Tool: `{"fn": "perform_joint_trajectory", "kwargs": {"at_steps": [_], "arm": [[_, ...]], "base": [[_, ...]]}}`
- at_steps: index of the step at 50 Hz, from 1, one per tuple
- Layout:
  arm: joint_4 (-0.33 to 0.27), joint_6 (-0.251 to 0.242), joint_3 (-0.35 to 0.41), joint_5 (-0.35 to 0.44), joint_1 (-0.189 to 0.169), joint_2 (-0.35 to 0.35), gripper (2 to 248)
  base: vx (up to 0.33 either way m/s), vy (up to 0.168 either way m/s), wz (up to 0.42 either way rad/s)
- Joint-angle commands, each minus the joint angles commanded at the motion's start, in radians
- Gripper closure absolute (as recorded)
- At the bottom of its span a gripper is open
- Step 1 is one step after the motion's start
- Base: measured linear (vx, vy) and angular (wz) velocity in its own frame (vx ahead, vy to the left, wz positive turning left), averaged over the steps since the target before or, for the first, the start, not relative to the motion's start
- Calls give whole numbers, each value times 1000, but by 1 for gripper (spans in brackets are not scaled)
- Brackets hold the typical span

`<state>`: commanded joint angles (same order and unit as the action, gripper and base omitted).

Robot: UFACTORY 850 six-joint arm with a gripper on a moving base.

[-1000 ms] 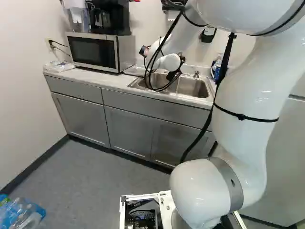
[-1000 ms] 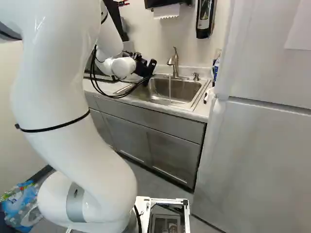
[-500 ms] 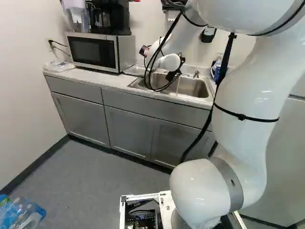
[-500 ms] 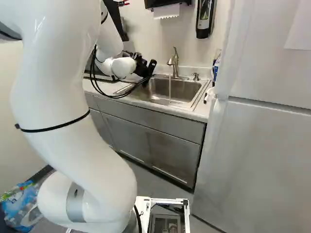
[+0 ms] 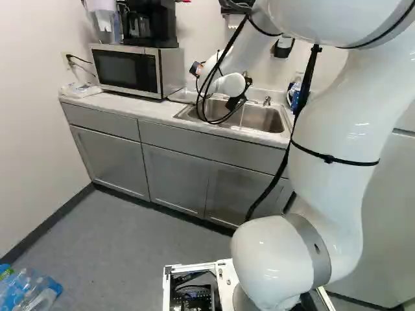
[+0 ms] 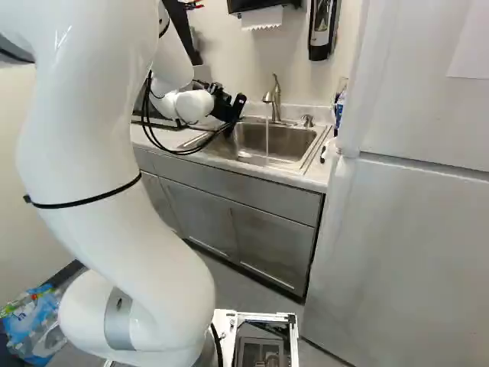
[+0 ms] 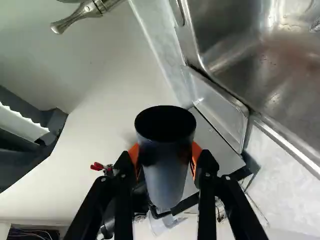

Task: Rinse the cup and place it in the tray

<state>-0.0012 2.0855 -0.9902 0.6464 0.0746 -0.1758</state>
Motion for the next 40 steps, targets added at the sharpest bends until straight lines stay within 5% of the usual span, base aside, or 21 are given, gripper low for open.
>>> {"fn": "perform_joint_trajectory", "kwargs": {"at_steps": [40], "arm": [[0,-406,0,0,0,0,131]], "base": [[0,0,0]]}}
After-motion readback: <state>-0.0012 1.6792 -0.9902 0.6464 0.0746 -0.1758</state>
